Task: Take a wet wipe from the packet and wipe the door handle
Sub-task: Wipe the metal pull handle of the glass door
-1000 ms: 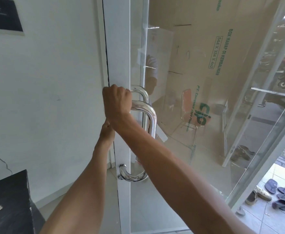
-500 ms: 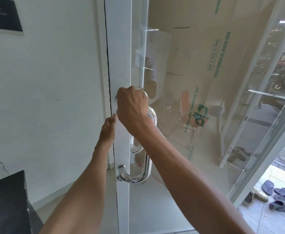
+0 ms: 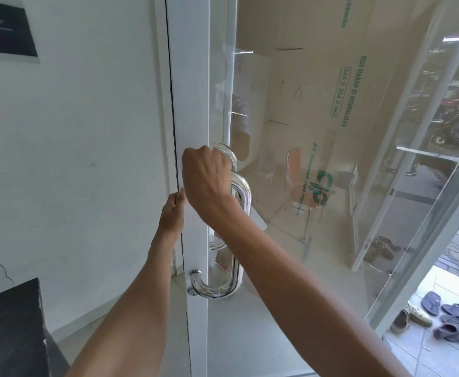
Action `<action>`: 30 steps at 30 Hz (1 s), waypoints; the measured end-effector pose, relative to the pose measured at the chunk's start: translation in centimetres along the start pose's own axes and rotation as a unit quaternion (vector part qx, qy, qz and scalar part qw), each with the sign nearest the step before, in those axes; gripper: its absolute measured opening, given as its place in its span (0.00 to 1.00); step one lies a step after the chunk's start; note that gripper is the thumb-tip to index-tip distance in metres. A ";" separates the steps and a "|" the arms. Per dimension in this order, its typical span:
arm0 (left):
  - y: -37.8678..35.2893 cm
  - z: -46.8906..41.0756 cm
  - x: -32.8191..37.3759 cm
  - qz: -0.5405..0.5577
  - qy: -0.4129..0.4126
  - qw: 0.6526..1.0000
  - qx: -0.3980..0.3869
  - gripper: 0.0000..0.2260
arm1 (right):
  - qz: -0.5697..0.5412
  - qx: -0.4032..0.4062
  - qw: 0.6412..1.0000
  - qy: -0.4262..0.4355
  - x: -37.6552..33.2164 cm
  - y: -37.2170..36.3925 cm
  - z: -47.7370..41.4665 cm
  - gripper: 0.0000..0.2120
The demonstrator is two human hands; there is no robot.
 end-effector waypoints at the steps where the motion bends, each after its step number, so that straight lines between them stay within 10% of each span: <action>1: 0.0 -0.1 0.0 -0.007 -0.003 1.000 0.003 0.24 | -0.004 0.005 1.000 0.003 0.3 0.6 0.3 0.14; 13: 0.3 -0.8 -1.2 0.005 0.036 0.999 0.001 0.21 | 0.021 -0.012 0.999 0.029 -2.2 -1.4 -0.6 0.16; 25: 0.3 -0.6 -0.6 -0.022 0.021 0.999 -0.018 0.41 | -0.062 0.181 0.982 -0.003 5.9 -0.1 4.0 0.04; 30: 0.3 -1.0 -0.7 -0.025 0.014 1.000 -0.005 0.33 | -0.184 0.199 0.961 -0.058 11.0 -1.5 5.6 0.11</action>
Point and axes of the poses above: each hand's wrist, its own z-axis away from the middle knuckle, its own y-axis out of the back of the hand, x = y × z, the point moved 9 cm from there along -z, towards the middle knuckle, and after that the axes turned 3 degrees about -x, right-handed, at the moved point
